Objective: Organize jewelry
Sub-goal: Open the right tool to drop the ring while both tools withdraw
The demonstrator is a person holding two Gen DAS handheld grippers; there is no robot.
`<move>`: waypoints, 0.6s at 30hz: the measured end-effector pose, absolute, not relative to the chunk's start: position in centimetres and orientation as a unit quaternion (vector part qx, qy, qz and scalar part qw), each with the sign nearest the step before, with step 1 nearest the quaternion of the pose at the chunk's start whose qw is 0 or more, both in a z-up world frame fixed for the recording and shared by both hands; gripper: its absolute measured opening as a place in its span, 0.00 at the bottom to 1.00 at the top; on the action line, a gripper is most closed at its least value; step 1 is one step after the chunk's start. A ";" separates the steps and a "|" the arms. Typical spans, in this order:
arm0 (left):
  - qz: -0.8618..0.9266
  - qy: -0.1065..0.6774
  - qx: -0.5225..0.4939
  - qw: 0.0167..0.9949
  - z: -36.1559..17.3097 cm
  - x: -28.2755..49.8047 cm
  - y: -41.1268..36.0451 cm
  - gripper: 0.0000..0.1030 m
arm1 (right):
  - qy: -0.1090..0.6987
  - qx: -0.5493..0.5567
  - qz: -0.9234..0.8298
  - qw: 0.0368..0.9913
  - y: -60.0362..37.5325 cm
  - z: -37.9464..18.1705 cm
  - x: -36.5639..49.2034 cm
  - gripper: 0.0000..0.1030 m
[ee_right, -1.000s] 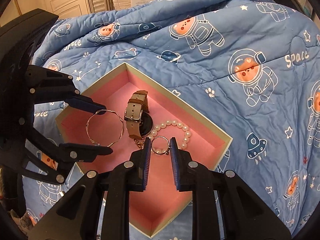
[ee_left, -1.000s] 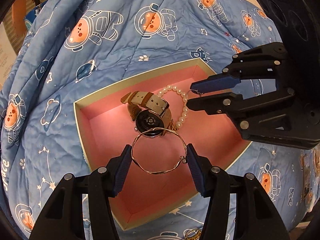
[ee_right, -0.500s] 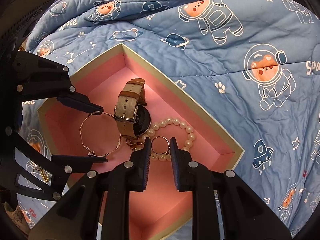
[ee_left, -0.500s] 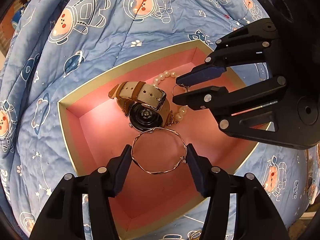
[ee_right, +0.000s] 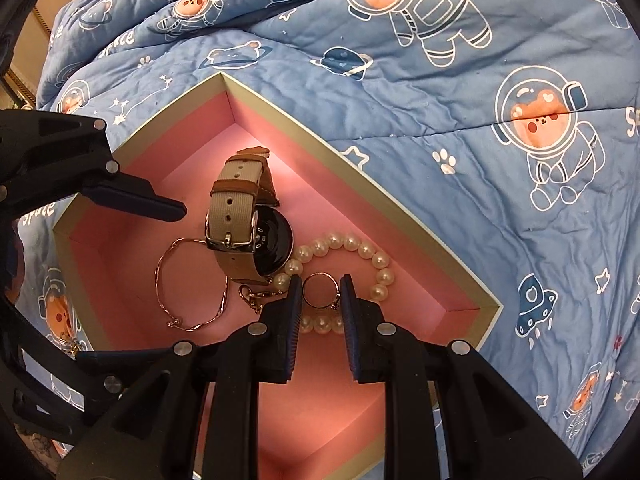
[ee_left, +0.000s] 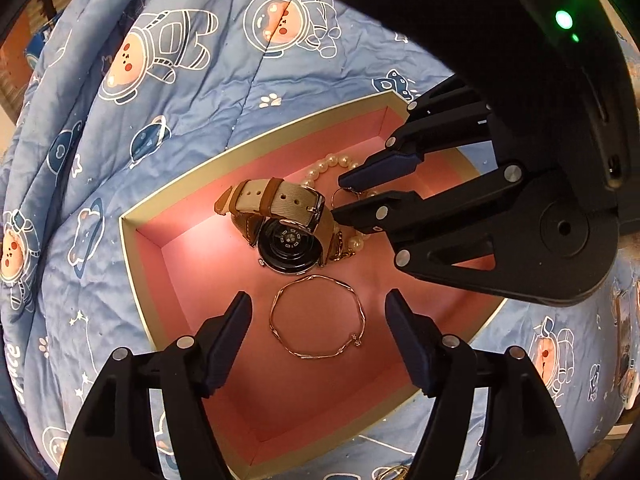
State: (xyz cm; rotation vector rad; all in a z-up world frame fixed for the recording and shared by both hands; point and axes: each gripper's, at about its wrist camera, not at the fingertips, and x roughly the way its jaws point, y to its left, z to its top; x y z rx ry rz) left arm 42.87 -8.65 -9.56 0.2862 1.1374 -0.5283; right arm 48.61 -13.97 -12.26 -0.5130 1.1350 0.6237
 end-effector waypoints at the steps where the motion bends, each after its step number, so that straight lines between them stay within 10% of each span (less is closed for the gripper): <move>1: -0.247 0.527 0.134 0.802 -9.3 42.8 -8.6 0.66 | 0.522 -0.236 0.287 0.768 -13.9 -12.3 48.6 0.20; 18: -0.234 0.434 0.078 0.867 -4.3 36.7 -4.0 0.84 | 0.430 -0.148 0.265 0.850 -17.6 -7.4 43.5 0.64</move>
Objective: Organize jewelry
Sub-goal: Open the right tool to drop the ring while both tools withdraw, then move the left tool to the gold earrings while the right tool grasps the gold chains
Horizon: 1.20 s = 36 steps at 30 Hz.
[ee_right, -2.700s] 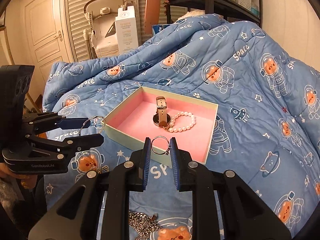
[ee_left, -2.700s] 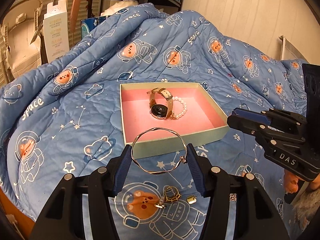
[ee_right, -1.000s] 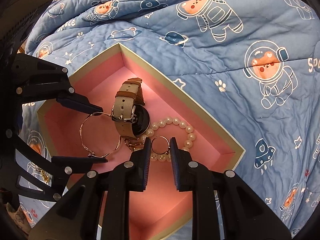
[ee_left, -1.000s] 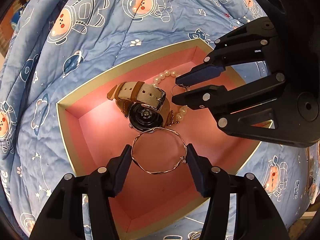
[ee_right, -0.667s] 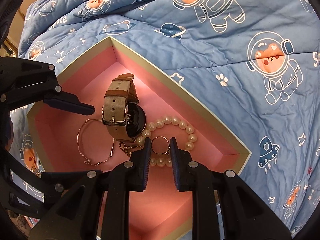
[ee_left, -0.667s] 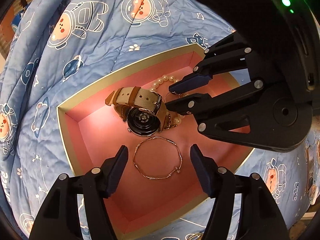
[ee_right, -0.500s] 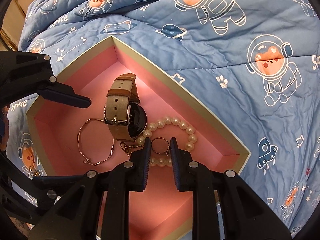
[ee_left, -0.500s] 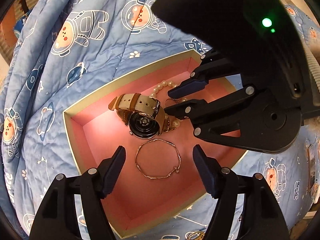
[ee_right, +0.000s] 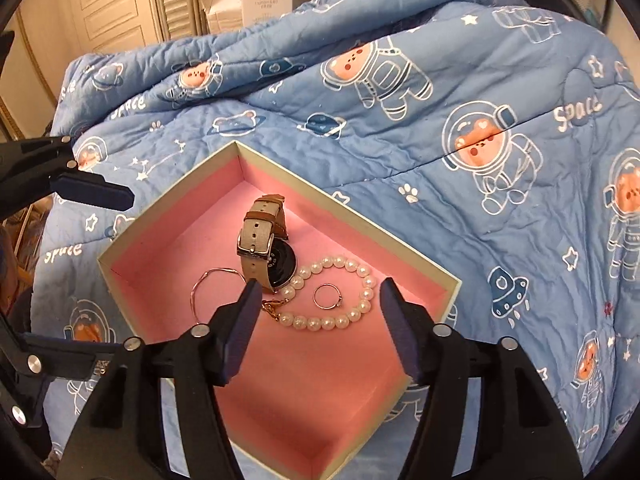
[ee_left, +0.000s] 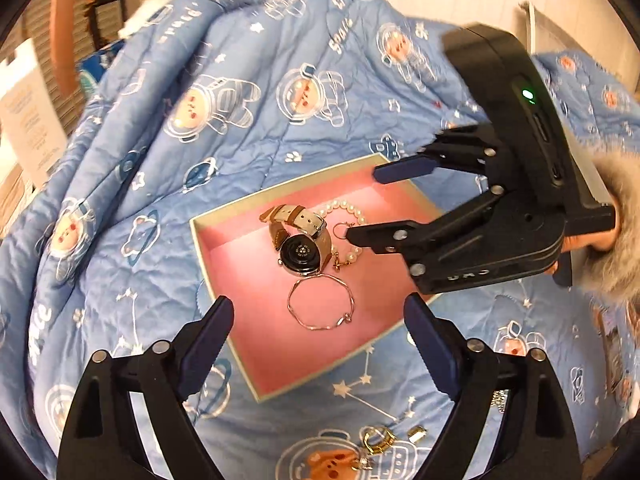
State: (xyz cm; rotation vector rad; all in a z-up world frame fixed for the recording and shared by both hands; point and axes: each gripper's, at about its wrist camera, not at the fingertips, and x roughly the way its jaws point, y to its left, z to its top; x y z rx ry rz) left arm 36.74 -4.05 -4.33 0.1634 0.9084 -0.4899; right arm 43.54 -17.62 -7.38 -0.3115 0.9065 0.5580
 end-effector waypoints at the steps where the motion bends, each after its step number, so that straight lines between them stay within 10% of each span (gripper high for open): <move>1: -0.231 0.428 0.070 0.871 -4.5 36.1 -3.5 0.85 | 0.427 -0.136 0.263 0.854 -17.9 -7.2 42.9 0.65; 36: -0.112 0.418 -0.038 0.900 -11.4 21.1 0.3 0.78 | 0.449 -0.094 0.206 0.864 -21.2 -14.1 23.4 0.51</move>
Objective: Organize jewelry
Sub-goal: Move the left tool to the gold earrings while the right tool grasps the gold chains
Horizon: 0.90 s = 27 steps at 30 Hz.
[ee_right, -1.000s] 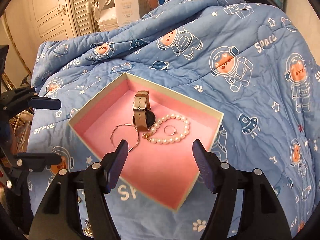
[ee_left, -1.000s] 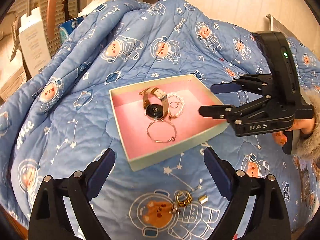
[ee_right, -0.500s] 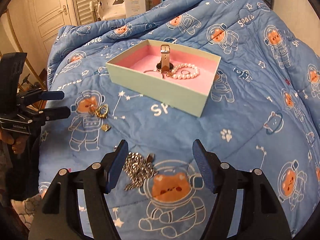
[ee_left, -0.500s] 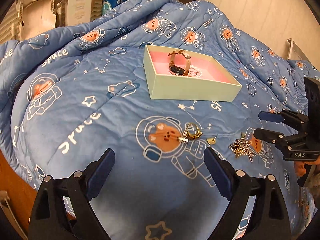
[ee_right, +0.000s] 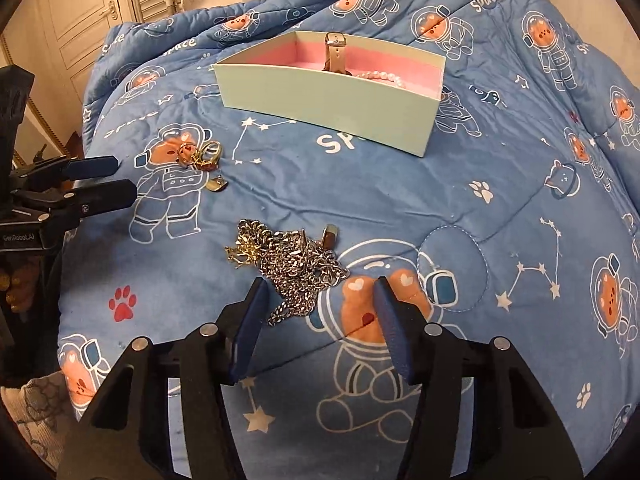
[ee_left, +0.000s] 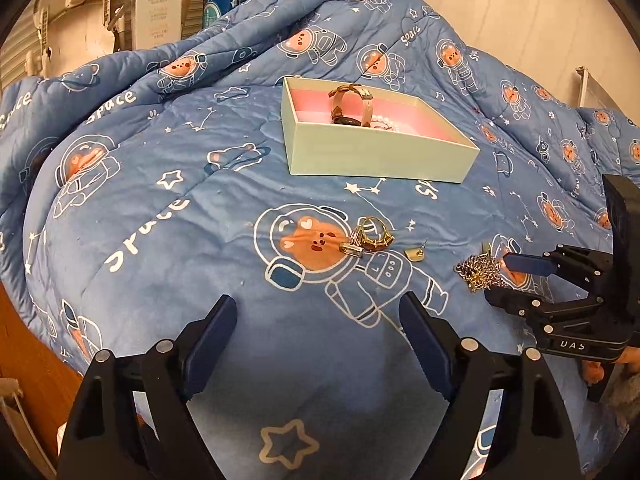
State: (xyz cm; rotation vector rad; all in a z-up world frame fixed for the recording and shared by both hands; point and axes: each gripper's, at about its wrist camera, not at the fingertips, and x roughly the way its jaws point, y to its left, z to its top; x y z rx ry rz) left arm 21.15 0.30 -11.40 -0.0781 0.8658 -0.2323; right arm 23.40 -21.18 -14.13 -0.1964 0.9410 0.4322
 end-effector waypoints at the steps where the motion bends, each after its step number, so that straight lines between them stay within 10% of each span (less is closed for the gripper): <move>1: -0.111 0.419 -0.038 0.900 -11.5 21.2 0.3 0.77 | 0.447 -0.092 0.206 0.866 -21.1 -14.2 23.4 0.49; 13: -0.105 0.418 -0.025 0.902 -11.9 21.9 -0.4 0.75 | 0.423 -0.066 0.225 0.875 -21.5 -14.1 22.1 0.12; 27: -0.124 0.419 0.031 0.899 -12.2 25.4 -2.6 0.40 | 0.422 -0.046 0.224 0.877 -21.8 -14.5 21.8 0.11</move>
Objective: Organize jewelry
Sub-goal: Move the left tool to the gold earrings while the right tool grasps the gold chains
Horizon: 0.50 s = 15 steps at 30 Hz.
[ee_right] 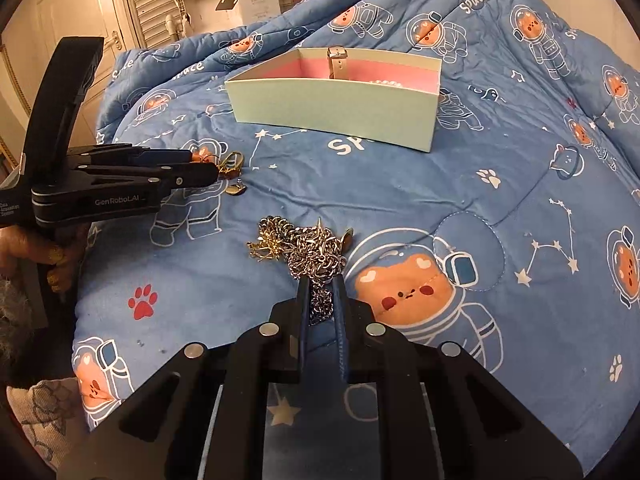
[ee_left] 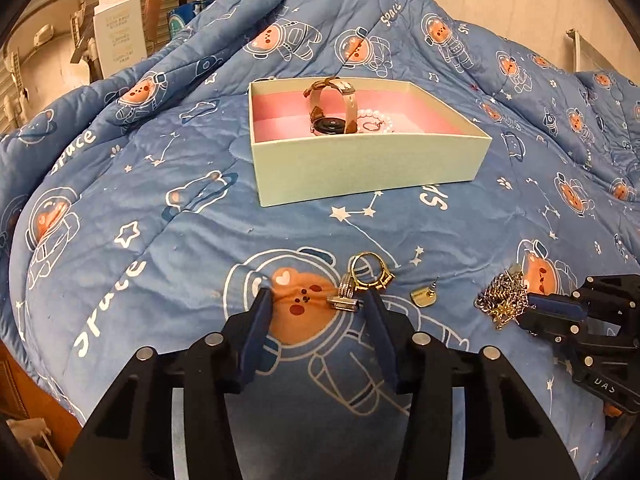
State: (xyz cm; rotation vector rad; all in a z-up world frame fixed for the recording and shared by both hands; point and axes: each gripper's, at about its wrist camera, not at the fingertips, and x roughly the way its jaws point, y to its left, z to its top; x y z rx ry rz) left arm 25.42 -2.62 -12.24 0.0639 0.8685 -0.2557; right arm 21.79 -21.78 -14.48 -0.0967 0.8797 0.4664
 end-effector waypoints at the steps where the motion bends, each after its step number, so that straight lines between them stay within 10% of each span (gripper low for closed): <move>1: -0.126 0.419 0.029 0.899 -12.2 25.5 -2.6 0.35 | 0.422 -0.045 0.224 0.877 -21.8 -14.5 21.8 0.11; 15: -0.162 0.402 0.012 0.901 -12.2 24.5 -2.8 0.17 | 0.423 -0.039 0.226 0.877 -22.0 -14.6 21.9 0.11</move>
